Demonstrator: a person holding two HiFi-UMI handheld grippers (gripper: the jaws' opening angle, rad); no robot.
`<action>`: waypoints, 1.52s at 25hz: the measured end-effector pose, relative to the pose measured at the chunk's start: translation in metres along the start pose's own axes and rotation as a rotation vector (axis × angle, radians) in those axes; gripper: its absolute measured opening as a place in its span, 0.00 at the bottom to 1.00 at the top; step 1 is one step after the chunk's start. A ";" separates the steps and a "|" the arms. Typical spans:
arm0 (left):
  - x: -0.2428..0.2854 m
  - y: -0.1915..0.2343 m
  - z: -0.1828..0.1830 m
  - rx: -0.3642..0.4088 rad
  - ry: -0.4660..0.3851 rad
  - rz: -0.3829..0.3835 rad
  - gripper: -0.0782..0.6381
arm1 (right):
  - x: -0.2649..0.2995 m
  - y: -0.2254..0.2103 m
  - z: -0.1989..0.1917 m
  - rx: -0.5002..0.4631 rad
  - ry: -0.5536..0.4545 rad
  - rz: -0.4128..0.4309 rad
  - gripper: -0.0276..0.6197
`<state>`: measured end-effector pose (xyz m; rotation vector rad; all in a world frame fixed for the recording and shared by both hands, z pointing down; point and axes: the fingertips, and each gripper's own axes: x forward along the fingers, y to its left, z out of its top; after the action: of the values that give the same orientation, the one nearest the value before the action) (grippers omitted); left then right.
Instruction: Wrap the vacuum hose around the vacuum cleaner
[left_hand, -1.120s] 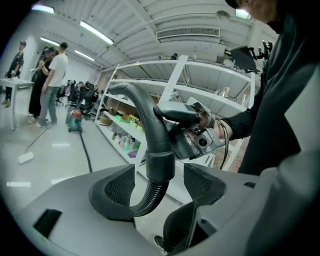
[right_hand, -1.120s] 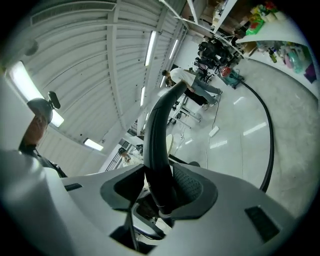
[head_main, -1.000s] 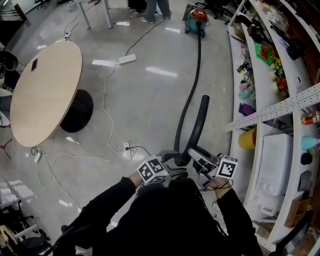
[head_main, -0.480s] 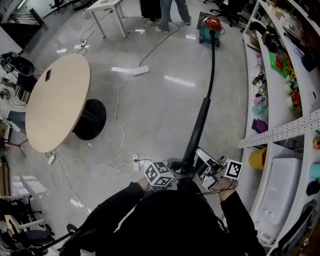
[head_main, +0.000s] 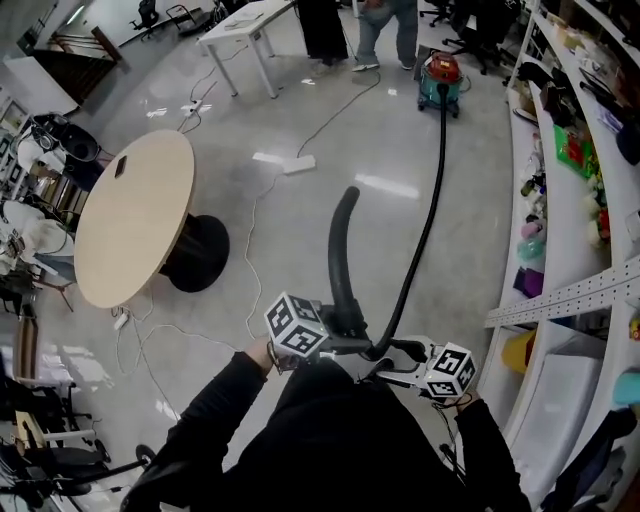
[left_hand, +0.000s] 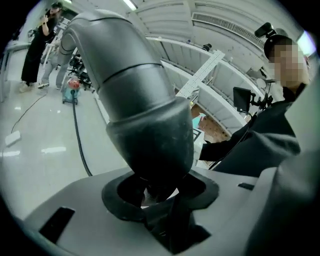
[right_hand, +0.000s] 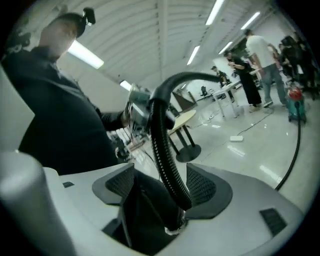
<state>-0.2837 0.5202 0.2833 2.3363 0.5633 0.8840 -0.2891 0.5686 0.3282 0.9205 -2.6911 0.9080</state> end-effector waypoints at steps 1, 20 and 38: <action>0.000 -0.001 0.010 0.009 0.002 -0.011 0.38 | 0.007 -0.001 -0.006 -0.053 0.052 -0.003 0.53; -0.045 0.172 0.118 -0.090 -0.139 -0.032 0.63 | 0.025 -0.179 0.119 0.281 -0.104 -0.190 0.32; 0.000 0.245 0.156 0.239 -0.101 -0.056 0.33 | 0.039 -0.329 0.306 0.823 -0.584 -0.077 0.33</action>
<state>-0.1303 0.2812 0.3435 2.5484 0.7224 0.7013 -0.1091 0.1615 0.2588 1.6309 -2.6456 2.0745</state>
